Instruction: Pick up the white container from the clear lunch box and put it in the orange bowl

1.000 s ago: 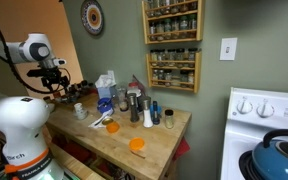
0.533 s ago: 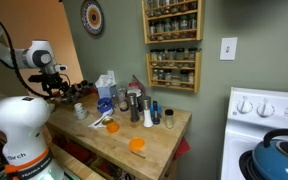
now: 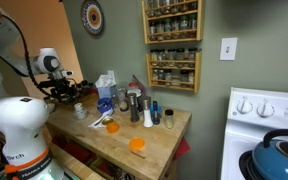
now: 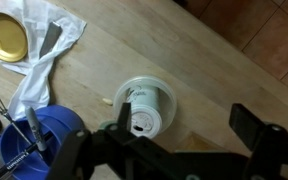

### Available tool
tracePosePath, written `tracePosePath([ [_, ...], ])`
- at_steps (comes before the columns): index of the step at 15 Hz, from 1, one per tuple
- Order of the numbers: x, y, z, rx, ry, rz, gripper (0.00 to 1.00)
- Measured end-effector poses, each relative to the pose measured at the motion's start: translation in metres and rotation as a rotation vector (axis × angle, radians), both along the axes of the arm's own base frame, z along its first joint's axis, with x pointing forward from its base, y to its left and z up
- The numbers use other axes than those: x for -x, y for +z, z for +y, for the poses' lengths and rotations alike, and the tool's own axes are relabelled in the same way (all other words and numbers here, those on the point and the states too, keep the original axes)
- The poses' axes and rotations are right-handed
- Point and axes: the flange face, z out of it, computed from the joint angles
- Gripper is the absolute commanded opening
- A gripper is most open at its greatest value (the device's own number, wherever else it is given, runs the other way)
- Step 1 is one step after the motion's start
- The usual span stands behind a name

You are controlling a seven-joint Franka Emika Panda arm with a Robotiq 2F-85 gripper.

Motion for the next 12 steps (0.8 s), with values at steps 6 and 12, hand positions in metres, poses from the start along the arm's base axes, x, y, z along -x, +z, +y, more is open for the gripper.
tracePosePath([
  [6,-0.033,-0.03,0.017,-0.081,0.022,0.023,1.0],
  [12,-0.065,-0.042,0.002,-0.131,-0.039,0.065,1.0],
])
